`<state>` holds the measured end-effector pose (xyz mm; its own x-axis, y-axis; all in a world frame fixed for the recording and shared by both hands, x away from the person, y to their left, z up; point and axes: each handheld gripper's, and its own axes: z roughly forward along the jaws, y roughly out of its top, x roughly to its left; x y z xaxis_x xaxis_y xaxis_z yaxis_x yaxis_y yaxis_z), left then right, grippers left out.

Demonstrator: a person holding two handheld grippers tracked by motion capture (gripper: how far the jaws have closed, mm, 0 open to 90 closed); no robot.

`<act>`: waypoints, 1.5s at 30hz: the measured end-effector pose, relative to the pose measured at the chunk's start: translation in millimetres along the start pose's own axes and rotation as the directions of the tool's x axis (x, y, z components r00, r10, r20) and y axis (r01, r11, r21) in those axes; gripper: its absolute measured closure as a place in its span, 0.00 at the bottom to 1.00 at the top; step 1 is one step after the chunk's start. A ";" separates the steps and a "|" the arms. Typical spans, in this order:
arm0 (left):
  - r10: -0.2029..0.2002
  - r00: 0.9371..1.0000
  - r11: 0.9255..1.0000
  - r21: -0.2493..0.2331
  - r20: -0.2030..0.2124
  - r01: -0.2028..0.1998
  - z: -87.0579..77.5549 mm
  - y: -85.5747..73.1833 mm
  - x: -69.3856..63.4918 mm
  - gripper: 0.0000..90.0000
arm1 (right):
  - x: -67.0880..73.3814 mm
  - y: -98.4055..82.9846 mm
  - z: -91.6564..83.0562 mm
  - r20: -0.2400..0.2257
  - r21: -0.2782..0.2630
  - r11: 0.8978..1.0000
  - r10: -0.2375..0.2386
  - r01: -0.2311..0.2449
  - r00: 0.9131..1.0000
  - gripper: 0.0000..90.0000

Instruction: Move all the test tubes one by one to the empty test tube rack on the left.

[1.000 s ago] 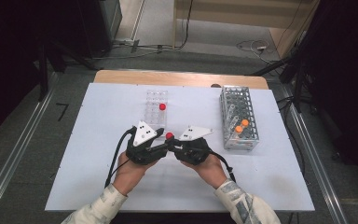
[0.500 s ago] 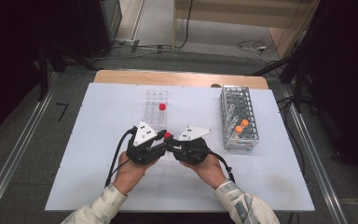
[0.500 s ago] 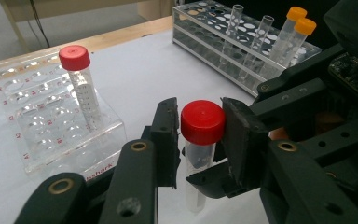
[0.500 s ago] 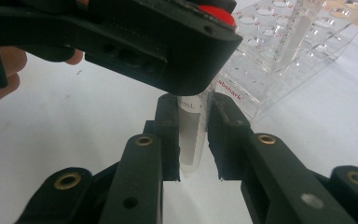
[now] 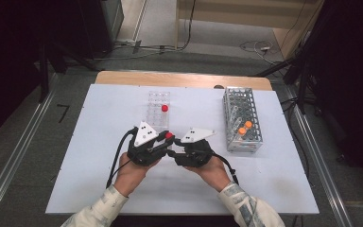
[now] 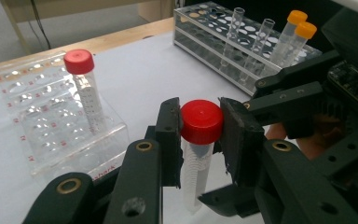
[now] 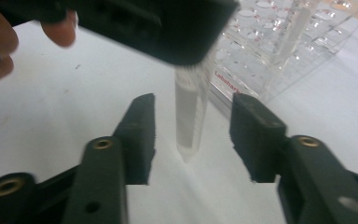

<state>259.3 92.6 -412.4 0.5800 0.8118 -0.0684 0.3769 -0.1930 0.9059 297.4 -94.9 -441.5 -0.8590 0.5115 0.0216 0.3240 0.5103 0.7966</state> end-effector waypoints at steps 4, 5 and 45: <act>-0.009 1.000 1.000 -0.010 -0.001 0.009 -3.6 4.3 3.7 0.78 | -3.2 -4.2 -7.2 0.011 -0.007 1.000 0.015 -0.015 1.000 0.40; -0.012 1.000 1.000 -0.011 0.003 0.012 -4.1 5.5 4.8 0.78 | -4.0 -5.5 -9.3 0.015 -0.011 1.000 0.012 -0.012 1.000 0.39; -0.069 0.993 0.996 -0.055 -0.092 0.065 8.1 63.6 46.6 0.78 | -10.2 -34.6 -47.2 0.049 -0.028 0.997 0.069 -0.067 0.996 0.28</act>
<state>316.1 113.6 -361.3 0.4836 0.8704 -0.0925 0.3732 -0.1095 0.9213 276.2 -150.4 -440.7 -0.8143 0.5786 0.0466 0.3696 0.4549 0.8102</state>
